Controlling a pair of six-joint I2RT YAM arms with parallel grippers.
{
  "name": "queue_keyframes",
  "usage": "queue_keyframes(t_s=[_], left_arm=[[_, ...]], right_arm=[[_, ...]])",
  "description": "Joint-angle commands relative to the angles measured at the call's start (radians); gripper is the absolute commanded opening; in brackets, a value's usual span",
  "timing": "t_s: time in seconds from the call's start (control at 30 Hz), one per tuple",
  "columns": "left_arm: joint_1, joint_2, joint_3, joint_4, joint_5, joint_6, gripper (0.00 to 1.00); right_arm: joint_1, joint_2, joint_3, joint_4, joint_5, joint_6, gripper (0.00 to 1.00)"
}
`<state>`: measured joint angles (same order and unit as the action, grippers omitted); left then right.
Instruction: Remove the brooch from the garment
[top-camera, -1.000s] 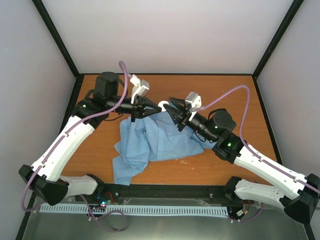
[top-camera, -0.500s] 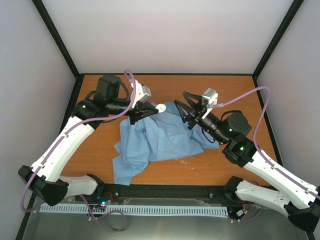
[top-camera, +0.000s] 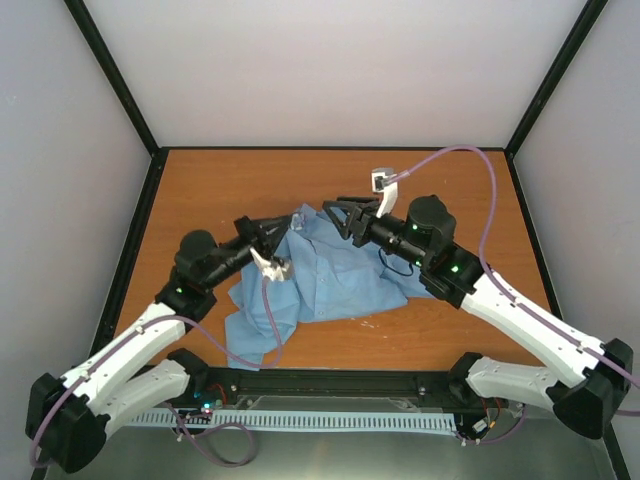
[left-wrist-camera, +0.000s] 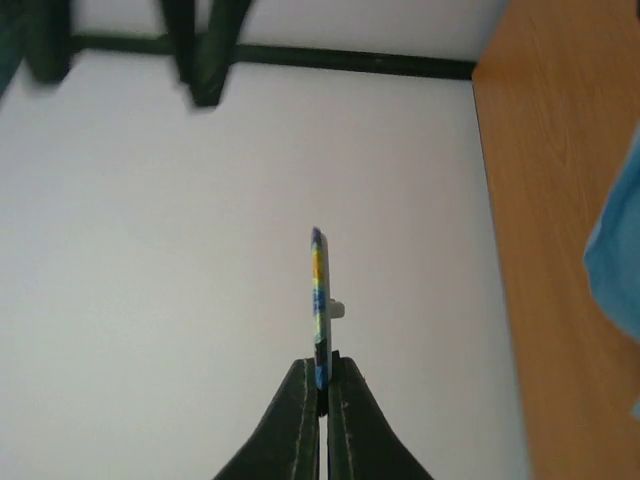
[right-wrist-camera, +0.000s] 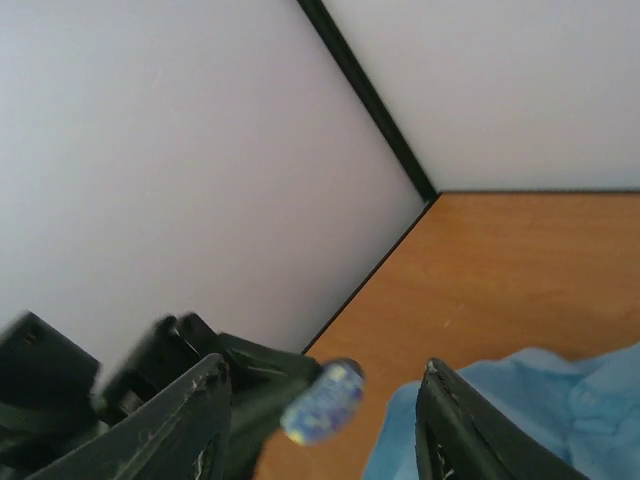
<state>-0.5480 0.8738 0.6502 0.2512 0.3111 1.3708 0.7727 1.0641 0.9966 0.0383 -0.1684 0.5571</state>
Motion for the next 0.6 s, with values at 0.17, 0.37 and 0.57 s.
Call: queue_keyframes(t_s=[0.17,0.37,0.57], left_arm=[[-0.009,-0.01,-0.143,0.503,0.106,0.584,0.01],[-0.009,0.001,-0.15,0.512,0.112,0.616,0.01],[-0.009,-0.002,-0.156,0.486,0.108,0.613,0.01]], right_arm=[[-0.006,0.101,0.019,0.076,-0.171,0.229,0.44],[-0.006,0.149,0.011,0.177,-0.26,0.308,0.41],[-0.006,0.171,-0.007,0.256,-0.313,0.347,0.38]])
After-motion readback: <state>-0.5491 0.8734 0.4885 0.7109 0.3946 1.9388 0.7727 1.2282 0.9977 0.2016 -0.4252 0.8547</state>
